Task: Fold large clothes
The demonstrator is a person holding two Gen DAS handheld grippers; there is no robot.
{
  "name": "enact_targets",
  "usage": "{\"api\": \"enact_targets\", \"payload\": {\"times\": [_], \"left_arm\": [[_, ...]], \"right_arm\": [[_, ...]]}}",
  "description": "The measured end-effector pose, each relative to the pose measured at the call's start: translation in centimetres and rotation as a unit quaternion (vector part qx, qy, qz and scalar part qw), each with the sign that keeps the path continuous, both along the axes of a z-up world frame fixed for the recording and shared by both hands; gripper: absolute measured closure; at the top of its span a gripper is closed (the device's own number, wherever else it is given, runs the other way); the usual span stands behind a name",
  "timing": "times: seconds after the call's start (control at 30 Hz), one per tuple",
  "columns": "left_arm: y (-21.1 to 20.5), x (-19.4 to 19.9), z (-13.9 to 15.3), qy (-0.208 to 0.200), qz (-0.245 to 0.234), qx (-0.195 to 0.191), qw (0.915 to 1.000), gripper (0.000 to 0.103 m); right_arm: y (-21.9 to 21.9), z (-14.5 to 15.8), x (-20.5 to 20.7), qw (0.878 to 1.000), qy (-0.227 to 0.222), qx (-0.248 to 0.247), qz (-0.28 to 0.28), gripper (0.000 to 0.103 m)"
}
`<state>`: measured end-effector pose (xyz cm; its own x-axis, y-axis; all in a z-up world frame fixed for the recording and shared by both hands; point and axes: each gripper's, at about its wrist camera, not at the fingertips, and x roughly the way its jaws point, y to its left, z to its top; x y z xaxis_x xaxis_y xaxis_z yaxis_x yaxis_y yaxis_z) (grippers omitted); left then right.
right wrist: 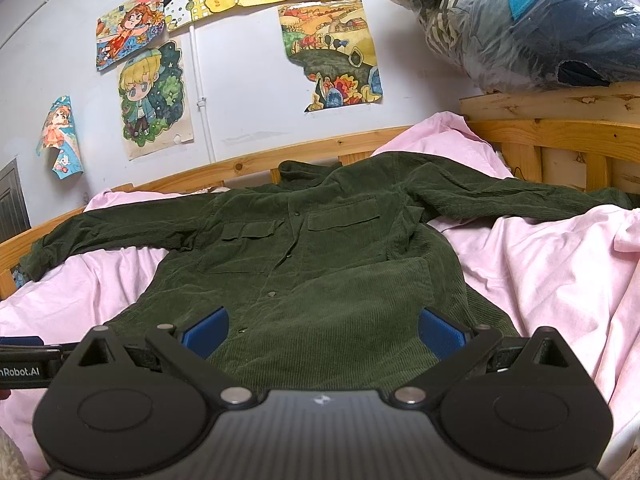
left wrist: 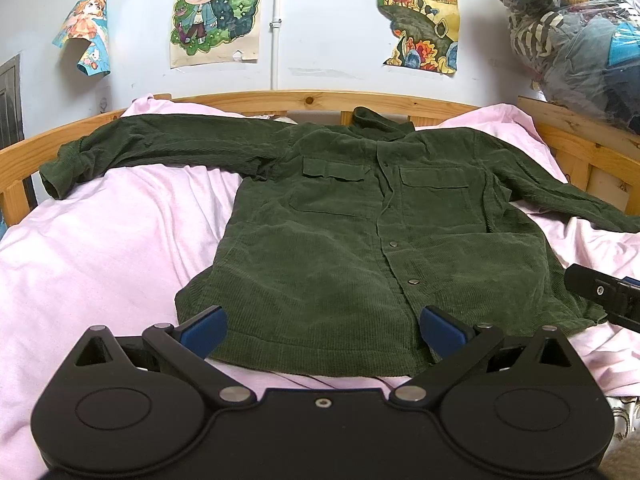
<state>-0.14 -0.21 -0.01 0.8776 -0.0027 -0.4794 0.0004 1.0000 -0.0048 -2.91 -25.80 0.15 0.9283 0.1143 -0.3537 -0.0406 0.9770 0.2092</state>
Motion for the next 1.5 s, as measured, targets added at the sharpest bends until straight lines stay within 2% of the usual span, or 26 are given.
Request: {"api": "enact_targets", "payload": {"times": [1.5], "left_arm": [[-0.55,0.03,-0.57,0.004,-0.003,-0.003,1.0000,0.001]], "right_arm": [[-0.45,-0.21,0.12,1.000,0.011,0.006,-0.006,0.000]]}}
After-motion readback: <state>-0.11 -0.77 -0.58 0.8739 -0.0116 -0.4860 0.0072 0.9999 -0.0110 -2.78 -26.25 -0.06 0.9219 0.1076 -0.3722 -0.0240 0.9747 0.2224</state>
